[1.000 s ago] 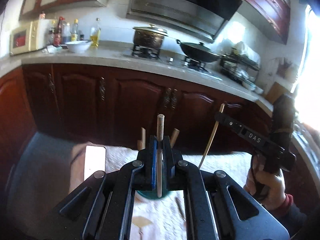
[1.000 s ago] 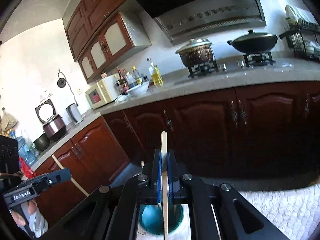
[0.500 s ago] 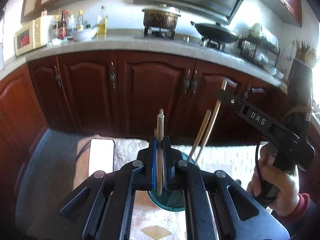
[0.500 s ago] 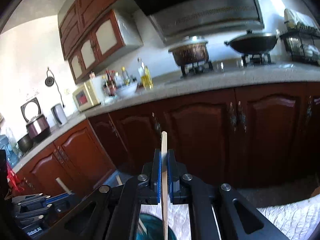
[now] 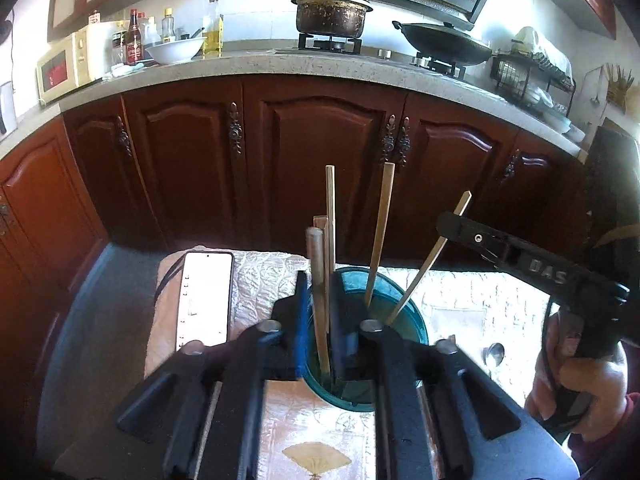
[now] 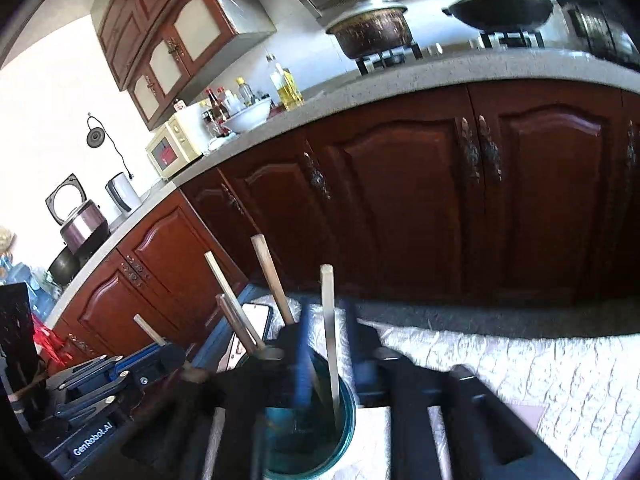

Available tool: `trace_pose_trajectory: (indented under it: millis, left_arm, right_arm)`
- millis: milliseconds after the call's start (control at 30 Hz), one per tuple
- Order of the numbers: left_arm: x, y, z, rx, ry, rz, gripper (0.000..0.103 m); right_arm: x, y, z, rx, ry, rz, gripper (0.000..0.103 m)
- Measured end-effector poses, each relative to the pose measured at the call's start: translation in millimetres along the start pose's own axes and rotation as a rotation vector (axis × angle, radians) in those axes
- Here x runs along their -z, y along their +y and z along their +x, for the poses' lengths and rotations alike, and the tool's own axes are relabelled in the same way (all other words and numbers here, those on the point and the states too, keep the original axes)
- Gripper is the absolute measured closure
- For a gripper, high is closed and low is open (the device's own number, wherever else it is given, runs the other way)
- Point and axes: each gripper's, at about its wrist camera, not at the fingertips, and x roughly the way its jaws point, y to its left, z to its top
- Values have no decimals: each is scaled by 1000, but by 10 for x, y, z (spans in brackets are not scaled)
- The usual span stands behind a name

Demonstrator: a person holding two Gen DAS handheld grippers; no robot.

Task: Organize utensils
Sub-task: 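Carry both chopsticks over the teal cup and lower them in with both tools, then open both tools to release the chopsticks and withdraw from the cup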

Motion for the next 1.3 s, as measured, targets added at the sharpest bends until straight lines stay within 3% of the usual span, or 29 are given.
trace_pose_trajectory:
  millis: [67,200,600,1000,1300]
  left_arm:
    - [10,-20,-47,-8,-11,2,68]
    - [32,-63,-167,-29,-30,12,59]
    - [254,-314,-494,-51,-59,26,58]
    - [637,-744,-501,-10,-13,23,58]
    - [896,-996,-341,18,47,38,58]
  right_arm:
    - [21,-17,-70,-8,-9,4,65]
    - [93,-6,-209,-7,6,-2,64]
    - [429,83,-827,98,19,-54,58]
    - [862,-62,-1486,207,34,-55,52]
    - [1147,-387,-1724,316,67,-79,52]
